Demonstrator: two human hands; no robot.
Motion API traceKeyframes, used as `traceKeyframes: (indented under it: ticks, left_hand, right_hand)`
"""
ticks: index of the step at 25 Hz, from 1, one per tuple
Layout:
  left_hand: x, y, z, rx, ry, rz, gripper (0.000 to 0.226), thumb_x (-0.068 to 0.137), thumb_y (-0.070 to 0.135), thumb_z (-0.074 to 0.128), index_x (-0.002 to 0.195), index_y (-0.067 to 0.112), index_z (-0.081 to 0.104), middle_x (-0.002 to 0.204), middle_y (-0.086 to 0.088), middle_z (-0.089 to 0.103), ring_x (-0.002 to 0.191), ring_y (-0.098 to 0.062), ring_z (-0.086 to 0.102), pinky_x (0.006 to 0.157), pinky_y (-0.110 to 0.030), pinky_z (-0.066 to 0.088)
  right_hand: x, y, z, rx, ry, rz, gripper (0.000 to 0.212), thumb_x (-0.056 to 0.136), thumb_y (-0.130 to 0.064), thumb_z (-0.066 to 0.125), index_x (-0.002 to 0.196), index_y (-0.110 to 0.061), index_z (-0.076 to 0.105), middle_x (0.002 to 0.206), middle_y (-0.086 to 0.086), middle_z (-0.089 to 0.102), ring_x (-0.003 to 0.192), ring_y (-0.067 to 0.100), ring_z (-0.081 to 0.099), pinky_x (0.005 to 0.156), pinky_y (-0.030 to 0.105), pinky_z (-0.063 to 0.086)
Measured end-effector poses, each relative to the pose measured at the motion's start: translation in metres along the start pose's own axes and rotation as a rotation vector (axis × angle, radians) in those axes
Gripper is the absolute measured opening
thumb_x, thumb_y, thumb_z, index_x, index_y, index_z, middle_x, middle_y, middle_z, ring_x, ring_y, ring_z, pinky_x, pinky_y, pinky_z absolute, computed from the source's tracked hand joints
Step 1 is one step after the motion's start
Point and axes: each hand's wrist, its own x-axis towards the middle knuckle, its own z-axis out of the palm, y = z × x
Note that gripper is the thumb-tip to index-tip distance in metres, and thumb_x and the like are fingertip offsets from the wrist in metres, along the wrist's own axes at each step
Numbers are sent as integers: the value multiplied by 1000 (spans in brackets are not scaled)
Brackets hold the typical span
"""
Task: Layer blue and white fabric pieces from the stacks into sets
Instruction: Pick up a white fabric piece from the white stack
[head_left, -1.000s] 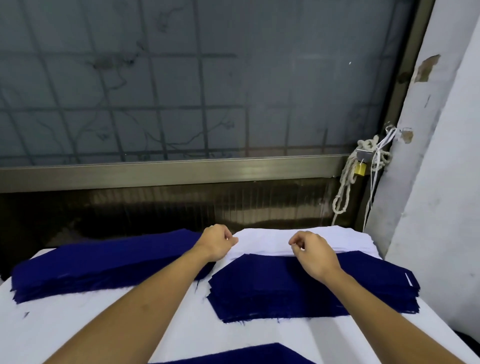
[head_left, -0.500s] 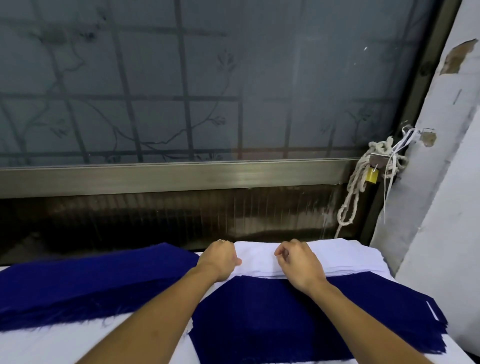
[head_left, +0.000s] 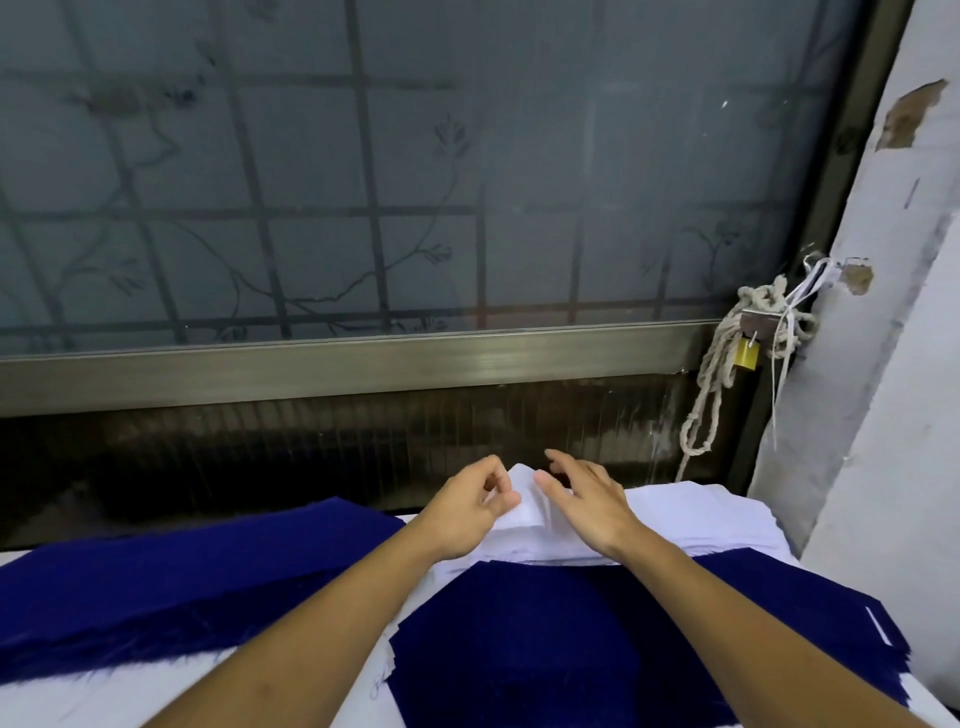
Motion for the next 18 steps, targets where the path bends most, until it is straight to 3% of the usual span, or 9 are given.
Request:
traceKeyframes:
  ticks: [4,8,11,12,15,18]
  left_hand:
    - [5,9,-3,-95,139,-24,20,87,15,79,97,22,62,95,5,66,97,-13,63,84,-28,51]
    - [7,9,1,154,231,-174,36,89,23,79,121,25,61,97,2,69,104,-20,63,97,-42,54]
    - [7,7,0,315,231,-195,9,93,32,74,101,30,71,96,7,71,104,-17,63,100,-39,48]
    - [6,9,-1,357,209,-164,3,95,33,71,93,32,69,93,8,71,102,-15,63,99,-37,45]
    - [4,14,-3,304,104,-56,13,101,30,61,89,32,57,83,9,64,87,-11,61,83,-33,49]
    - [0,20,-10,213,108,6,17,105,30,52,89,31,50,77,6,59,68,-8,53,60,-27,41]
  right_hand:
    - [7,-3,-6,124,-55,23,35,101,-45,53,135,-35,57,137,0,52,126,21,50,111,41,43]
    - [2,-8,0,47,35,-41,33,99,-34,61,131,-35,57,126,-9,58,122,15,51,106,34,46]
    - [-1,-12,2,-11,75,-83,42,98,-27,64,136,-37,52,141,-9,51,132,15,45,112,36,42]
    - [-1,-13,1,-18,62,-102,46,97,-26,64,139,-38,50,146,-9,47,136,16,42,114,38,39]
    - [-4,-22,-3,55,-3,-174,48,96,-26,66,139,-41,50,149,-9,45,139,17,38,117,44,36]
    - [-8,-30,-11,134,11,-207,24,96,-31,68,119,-31,65,125,-5,62,122,17,54,106,43,47]
